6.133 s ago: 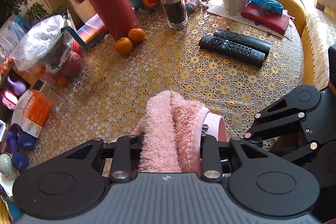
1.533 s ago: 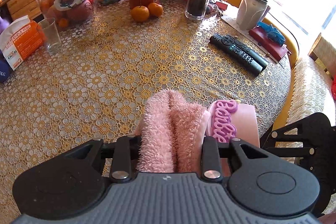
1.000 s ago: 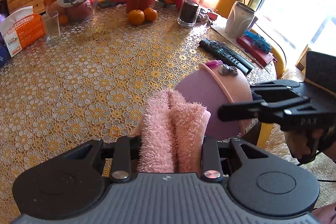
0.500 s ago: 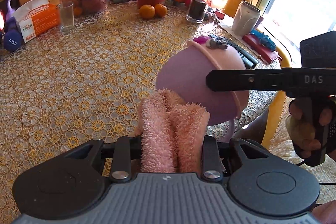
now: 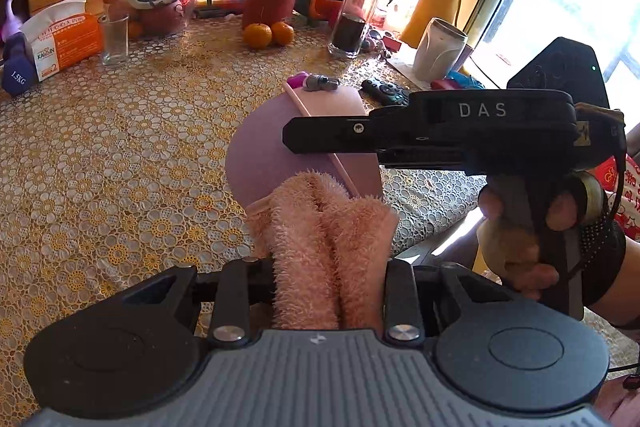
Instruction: Organize objects
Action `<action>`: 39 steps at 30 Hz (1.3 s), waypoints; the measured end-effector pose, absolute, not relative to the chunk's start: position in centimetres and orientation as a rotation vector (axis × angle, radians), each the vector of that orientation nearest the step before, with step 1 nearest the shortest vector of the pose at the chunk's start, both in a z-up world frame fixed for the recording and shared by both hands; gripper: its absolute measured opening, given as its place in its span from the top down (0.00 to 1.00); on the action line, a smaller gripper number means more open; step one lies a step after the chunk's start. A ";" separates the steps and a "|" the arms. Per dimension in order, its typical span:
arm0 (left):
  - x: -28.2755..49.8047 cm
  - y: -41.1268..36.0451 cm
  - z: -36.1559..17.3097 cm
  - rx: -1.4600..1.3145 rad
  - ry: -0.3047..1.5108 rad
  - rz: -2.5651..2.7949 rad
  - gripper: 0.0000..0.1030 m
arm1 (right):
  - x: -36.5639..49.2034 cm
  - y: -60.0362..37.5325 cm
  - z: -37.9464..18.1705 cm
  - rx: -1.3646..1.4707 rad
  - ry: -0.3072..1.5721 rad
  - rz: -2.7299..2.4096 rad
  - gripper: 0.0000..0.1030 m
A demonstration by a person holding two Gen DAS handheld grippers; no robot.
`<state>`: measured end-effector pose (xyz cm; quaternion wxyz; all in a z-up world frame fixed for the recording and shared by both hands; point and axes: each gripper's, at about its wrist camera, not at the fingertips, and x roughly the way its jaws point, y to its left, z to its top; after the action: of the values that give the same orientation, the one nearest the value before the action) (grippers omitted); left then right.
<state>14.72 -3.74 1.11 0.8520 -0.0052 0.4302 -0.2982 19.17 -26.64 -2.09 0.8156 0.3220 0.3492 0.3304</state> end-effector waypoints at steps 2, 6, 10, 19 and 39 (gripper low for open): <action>15.0 -3.5 0.5 -0.025 0.924 -0.612 0.71 | 19.0 -26.4 -2.2 0.699 0.754 0.700 0.85; 15.4 -2.7 -0.2 -0.035 0.941 -0.577 0.71 | 18.8 -26.1 -2.4 0.702 0.761 0.694 0.85; 16.0 -1.8 -0.7 -0.040 0.953 -0.532 0.71 | 18.8 -26.1 -2.4 0.719 0.769 0.696 0.85; 17.8 -1.3 -1.4 0.068 0.949 -0.372 0.71 | 19.5 -25.4 -2.4 0.734 0.798 0.661 0.85; 16.0 3.1 0.0 0.025 0.861 -0.348 0.71 | 25.7 -17.6 -1.5 0.474 1.001 0.529 0.77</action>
<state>16.01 3.11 0.02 0.8941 0.0121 0.4151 -0.1679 25.74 -17.56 -1.51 0.8176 0.2224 0.4696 0.2481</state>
